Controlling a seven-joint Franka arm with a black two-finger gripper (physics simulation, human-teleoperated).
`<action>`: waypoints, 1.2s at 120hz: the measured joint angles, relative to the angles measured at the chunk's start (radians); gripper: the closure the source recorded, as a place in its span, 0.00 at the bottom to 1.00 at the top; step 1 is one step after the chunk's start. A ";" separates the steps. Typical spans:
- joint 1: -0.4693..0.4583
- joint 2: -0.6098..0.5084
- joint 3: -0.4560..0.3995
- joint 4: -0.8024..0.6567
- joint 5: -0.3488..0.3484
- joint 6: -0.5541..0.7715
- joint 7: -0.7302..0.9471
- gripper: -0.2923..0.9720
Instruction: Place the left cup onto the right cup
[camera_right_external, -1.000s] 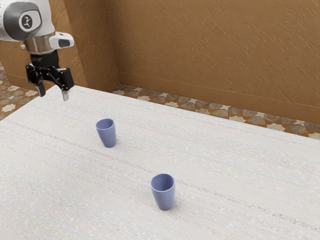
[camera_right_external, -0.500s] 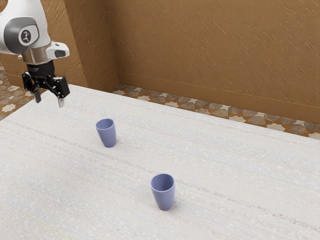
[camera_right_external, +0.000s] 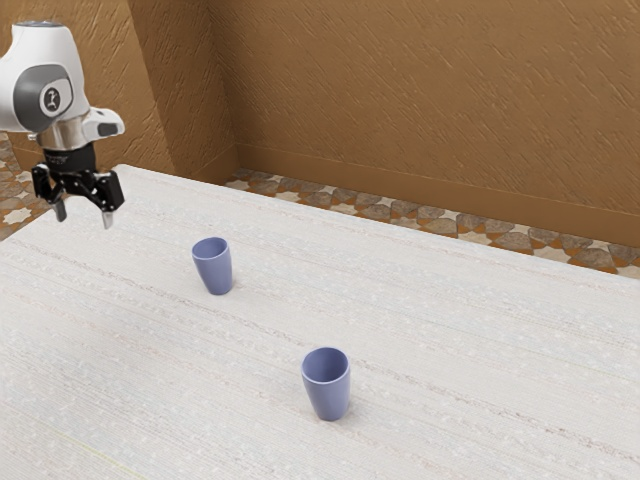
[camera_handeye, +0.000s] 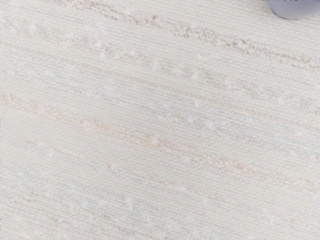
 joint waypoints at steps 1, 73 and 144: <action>0.002 0.002 0.000 0.000 0.000 0.001 0.000 0.23; 0.023 0.199 -0.042 0.125 -0.091 0.041 0.012 0.23; 0.084 0.334 -0.120 0.252 -0.091 0.061 0.096 0.23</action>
